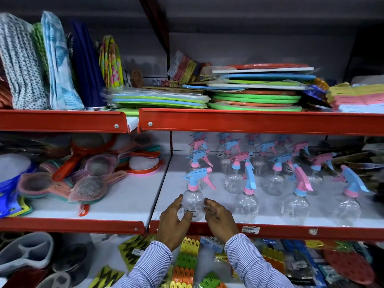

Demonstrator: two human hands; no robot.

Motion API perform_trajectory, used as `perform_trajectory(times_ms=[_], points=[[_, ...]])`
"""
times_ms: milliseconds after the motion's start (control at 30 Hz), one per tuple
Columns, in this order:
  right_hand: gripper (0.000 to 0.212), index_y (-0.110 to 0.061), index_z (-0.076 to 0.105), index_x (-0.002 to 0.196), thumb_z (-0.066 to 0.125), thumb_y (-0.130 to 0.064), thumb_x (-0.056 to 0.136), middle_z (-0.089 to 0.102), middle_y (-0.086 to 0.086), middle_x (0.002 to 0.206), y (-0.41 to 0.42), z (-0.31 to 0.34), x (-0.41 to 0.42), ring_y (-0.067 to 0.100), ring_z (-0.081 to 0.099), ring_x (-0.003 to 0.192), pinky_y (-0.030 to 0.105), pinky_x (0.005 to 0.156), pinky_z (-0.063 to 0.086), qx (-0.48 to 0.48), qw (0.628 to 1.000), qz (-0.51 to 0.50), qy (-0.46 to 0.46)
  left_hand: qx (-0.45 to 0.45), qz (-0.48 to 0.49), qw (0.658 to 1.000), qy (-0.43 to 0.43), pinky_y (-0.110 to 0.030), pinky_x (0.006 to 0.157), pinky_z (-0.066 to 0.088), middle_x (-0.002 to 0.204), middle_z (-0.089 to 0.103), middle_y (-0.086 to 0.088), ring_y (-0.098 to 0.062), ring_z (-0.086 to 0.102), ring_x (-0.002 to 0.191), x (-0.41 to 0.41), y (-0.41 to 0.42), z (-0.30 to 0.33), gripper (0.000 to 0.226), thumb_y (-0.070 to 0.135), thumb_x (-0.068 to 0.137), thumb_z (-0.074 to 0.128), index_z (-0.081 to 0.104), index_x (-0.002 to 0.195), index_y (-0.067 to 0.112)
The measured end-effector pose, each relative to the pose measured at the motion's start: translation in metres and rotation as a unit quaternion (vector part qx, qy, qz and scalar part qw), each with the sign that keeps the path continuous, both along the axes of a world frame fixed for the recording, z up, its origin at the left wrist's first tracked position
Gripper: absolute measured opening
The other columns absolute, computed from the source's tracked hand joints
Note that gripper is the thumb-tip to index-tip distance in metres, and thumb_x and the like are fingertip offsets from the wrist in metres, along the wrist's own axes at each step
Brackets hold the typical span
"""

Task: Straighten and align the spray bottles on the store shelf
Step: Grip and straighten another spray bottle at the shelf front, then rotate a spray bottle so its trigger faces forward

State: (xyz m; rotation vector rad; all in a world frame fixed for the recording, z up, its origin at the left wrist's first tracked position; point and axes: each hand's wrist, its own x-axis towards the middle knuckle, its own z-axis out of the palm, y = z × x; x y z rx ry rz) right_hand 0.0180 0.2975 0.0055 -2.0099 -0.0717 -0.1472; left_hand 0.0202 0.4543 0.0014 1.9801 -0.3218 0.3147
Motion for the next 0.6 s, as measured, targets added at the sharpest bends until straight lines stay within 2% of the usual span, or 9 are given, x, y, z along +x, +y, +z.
perform_trajectory(times_ms=[133,200,233,333,433,533,600], points=[[0.053,-0.012,0.042,0.139,0.047,-0.001,0.087,0.052,0.006,0.141,-0.002,-0.003,-0.002,0.015,0.052,0.127,0.028,0.107,0.040,0.003,1.000,-0.011,-0.009,-0.002,0.008,1.000,0.003,-0.018,0.100,0.037,0.128,0.047,0.017,-0.004,0.048,0.120,-0.004,0.001,0.001,0.055,0.039,0.080,0.050,0.042,0.134,0.034],[0.053,-0.015,0.046,0.136,0.049,0.000,0.086,0.056,0.003,0.136,-0.004,-0.005,-0.009,0.011,0.054,0.124,0.026,0.105,0.042,0.005,0.999,-0.033,-0.039,-0.010,0.044,0.999,-0.008,-0.032,0.107,0.040,0.135,0.048,0.013,-0.010,0.048,0.124,-0.006,0.003,-0.003,0.061,0.044,0.077,0.051,0.045,0.136,0.030],[0.052,-0.018,0.051,0.133,0.050,0.001,0.085,0.060,0.001,0.131,-0.006,-0.005,-0.014,0.007,0.056,0.119,0.021,0.102,0.044,0.007,0.997,-0.051,-0.061,-0.020,0.059,0.998,-0.025,-0.034,0.106,0.043,0.136,0.050,0.012,-0.010,0.050,0.123,-0.008,0.003,-0.004,0.061,0.044,0.075,0.051,0.048,0.134,0.030],[0.047,-0.022,0.066,0.114,0.051,0.006,0.080,0.072,-0.006,0.107,-0.018,-0.007,-0.032,-0.008,0.063,0.097,0.007,0.084,0.048,0.013,0.984,-0.122,-0.127,-0.040,0.079,0.990,-0.106,-0.024,0.089,0.050,0.113,0.060,0.015,-0.003,0.057,0.106,-0.016,0.000,0.000,0.039,0.031,0.072,0.052,0.061,0.109,0.032],[0.040,-0.025,0.072,0.093,0.053,0.007,0.080,0.075,-0.008,0.088,-0.041,-0.012,-0.046,-0.004,0.068,0.083,0.015,0.073,0.055,0.032,0.968,-0.195,-0.153,-0.048,0.063,0.983,-0.166,-0.021,0.076,0.050,0.096,0.063,0.012,-0.003,0.060,0.089,-0.023,-0.018,0.001,0.024,0.019,0.072,0.054,0.065,0.092,0.027],[0.029,-0.024,0.071,0.082,0.058,0.002,0.080,0.075,-0.008,0.075,-0.067,-0.015,-0.053,0.003,0.068,0.066,0.020,0.061,0.054,0.039,0.949,-0.255,-0.179,-0.060,0.025,0.984,-0.168,-0.017,0.077,0.050,0.094,0.067,0.012,0.000,0.062,0.089,-0.026,-0.045,-0.003,0.025,0.019,0.073,0.053,0.068,0.092,0.025],[0.028,-0.022,0.070,0.081,0.058,0.003,0.079,0.073,-0.005,0.069,-0.083,-0.014,-0.055,0.007,0.064,0.058,0.017,0.055,0.048,0.045,0.937,-0.290,-0.192,-0.040,-0.004,0.989,-0.141,-0.021,0.088,0.051,0.106,0.069,0.013,0.003,0.061,0.099,-0.025,-0.067,-0.007,0.034,0.025,0.073,0.054,0.068,0.104,0.025]])
